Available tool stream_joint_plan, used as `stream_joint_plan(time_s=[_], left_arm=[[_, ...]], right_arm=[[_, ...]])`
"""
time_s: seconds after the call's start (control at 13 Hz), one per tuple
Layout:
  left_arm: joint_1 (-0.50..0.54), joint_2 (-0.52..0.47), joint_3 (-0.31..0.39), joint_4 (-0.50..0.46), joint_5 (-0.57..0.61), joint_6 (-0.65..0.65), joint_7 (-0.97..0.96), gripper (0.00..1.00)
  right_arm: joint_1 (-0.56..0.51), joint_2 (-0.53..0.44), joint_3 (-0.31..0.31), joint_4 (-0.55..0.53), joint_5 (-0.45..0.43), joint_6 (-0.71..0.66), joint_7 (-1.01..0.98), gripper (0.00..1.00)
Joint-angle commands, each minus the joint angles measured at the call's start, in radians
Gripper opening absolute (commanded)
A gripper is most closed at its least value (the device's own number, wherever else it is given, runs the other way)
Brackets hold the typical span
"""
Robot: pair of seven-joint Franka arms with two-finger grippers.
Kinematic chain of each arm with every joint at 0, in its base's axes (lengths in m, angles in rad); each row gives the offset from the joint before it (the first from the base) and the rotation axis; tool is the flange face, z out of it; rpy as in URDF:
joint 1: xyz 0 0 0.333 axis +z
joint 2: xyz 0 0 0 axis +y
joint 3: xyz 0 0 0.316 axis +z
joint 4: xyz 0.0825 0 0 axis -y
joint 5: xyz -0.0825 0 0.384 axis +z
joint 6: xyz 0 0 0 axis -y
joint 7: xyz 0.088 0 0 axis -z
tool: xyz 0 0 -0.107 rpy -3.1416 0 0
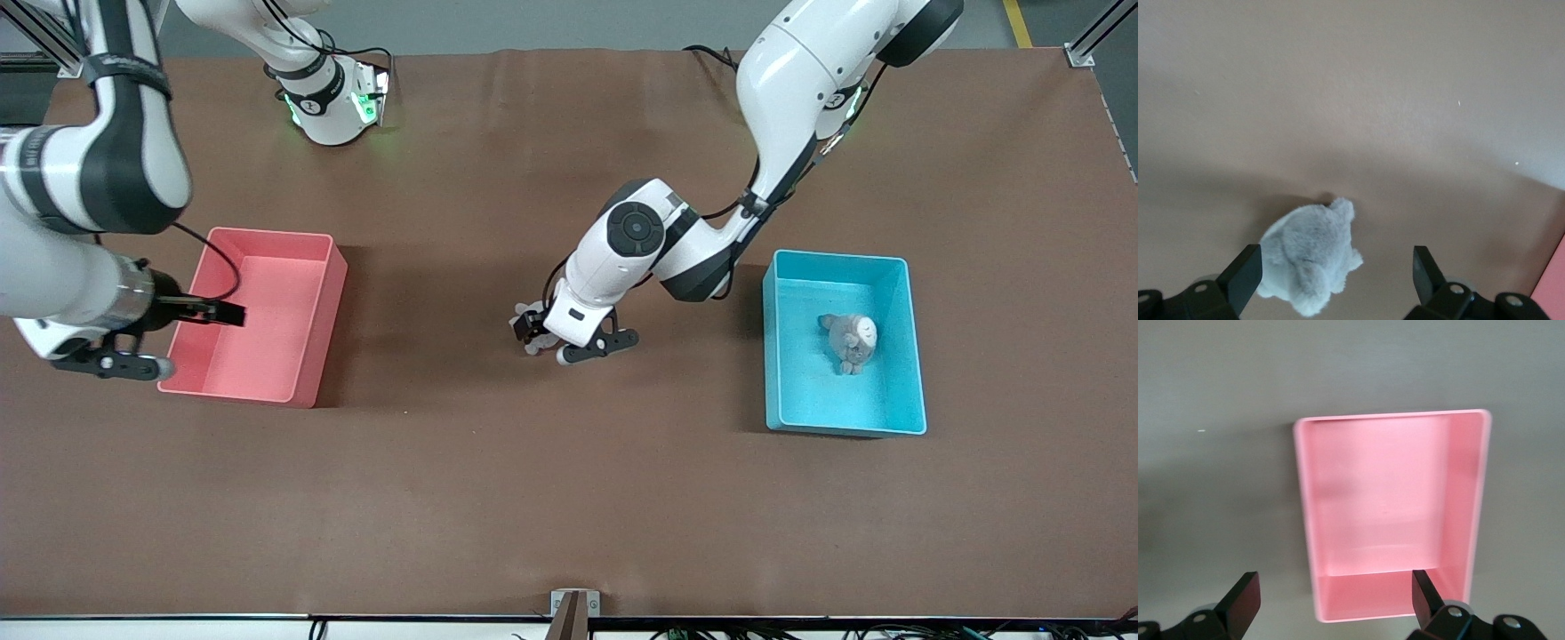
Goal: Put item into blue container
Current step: 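Grasp the second Totoro with the left gripper while the right gripper withdraws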
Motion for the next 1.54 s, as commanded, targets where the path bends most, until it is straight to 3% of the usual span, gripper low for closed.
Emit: stream_joint_plan(time_s=[0.0, 0.15, 0.46, 0.69, 0.77, 0.92, 1.08, 1.23, 1.46], left_arm=[[-0.019, 0.046, 0.008, 0.030, -0.009, 0.013, 0.011, 0.99], [-0.021, 0.068, 0.008, 0.028, -0.003, 0.013, 0.009, 0.99], [-0.042, 0.109, 0.011, 0.030, 0.000, 0.013, 0.012, 0.99], [-0.050, 0.122, 0.011, 0.028, 0.001, 0.013, 0.011, 0.97], [-0.048, 0.126, 0.011, 0.028, 0.003, 0.013, 0.017, 0.88], [-0.050, 0.126, 0.012, 0.028, 0.018, 0.013, 0.034, 0.45], [-0.047, 0.114, 0.012, 0.028, 0.023, 0.004, 0.034, 0.29], [-0.041, 0.102, 0.012, 0.028, 0.044, -0.004, 0.034, 0.20], [-0.030, 0.054, 0.019, 0.028, 0.110, -0.108, 0.034, 0.18]], right_arm=[[-0.009, -0.037, -0.086, -0.030, 0.018, -0.010, -0.108, 1.00], [-0.009, -0.037, -0.139, -0.019, 0.018, -0.016, -0.175, 1.00], [-0.042, -0.031, -0.127, 0.084, 0.018, -0.110, -0.169, 1.00], [-0.178, -0.037, 0.029, 0.088, 0.016, -0.115, -0.170, 1.00], [-0.180, -0.037, 0.034, 0.095, 0.016, -0.119, -0.172, 1.00], [-0.197, -0.035, 0.054, 0.124, 0.016, -0.145, -0.170, 1.00], [-0.226, -0.035, 0.103, 0.138, 0.010, -0.154, -0.170, 1.00], [-0.206, -0.037, 0.096, 0.138, 0.007, -0.161, -0.169, 1.00], [-0.180, -0.037, 0.070, 0.170, 0.004, -0.184, -0.175, 1.00]])
